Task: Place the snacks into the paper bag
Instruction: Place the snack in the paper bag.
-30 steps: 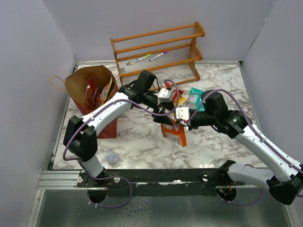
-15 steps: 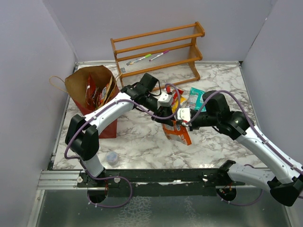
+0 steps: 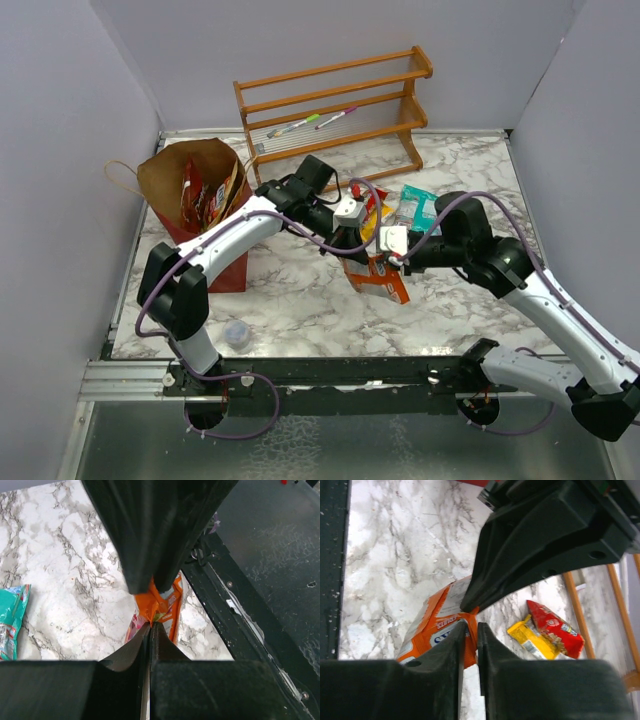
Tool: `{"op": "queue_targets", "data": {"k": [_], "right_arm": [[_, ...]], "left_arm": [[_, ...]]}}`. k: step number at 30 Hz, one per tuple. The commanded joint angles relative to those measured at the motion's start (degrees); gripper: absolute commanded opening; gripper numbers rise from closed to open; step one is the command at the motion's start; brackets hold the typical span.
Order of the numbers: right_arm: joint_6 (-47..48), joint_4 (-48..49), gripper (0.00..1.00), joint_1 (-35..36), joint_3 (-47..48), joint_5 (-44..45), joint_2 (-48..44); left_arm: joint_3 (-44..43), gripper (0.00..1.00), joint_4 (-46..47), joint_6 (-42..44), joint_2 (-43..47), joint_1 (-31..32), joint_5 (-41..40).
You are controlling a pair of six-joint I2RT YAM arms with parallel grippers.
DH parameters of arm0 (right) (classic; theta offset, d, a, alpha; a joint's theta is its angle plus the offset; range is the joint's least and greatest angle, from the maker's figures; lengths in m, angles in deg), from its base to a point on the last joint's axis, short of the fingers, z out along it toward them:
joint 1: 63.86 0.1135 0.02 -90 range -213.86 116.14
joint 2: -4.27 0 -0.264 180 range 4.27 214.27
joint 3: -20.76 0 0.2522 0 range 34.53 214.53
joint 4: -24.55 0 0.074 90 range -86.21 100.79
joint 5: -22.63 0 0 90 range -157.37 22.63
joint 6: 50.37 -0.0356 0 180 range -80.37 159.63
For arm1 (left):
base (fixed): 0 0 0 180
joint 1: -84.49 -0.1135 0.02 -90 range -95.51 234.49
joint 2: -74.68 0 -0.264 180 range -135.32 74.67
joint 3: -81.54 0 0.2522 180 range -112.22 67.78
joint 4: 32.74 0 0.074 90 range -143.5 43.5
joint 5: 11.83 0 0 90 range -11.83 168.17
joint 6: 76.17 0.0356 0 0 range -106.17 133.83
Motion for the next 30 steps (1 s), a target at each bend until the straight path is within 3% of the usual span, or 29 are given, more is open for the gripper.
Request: {"op": "queue_targets", "data": {"k": [1, 6, 8, 14, 20, 25, 30], "right_arm": [[-1.2, 0.3, 0.32, -2.1, 1.8, 0.8, -3.2], [-1.7, 0.1, 0.64, -5.8, 1.4, -0.9, -6.7], [-2.4, 0.5, 0.68, -7.5, 0.9, -1.6, -8.4], [-6.5, 3.8, 0.70, -12.8, -2.3, -2.2, -12.6], [-11.6, 10.8, 0.71, -16.1, -8.0, 3.3, -14.7], [-10.0, 16.7, 0.71, -16.2, -13.9, 9.9, -12.5], [-11.4, 20.8, 0.71, -16.2, -18.3, 8.8, -9.9]], "left_arm": [[-1.5, 0.00, -0.6, -0.3, 3.5, 0.3, -1.2], [-2.2, 0.00, 0.1, -2.4, 5.3, 0.0, -4.7], [-2.3, 0.00, 0.9, -3.6, 6.4, -0.2, -6.0], [-4.2, 0.00, 3.1, -7.9, 10.7, -0.7, -13.5], [-8.3, 0.00, 4.7, -12.6, 15.9, -1.1, -23.1], [-10.2, 0.00, 7.6, -18.9, 19.6, -2.9, -28.1], [-12.7, 0.00, 9.1, -24.8, 23.3, -5.5, -31.3]]}}
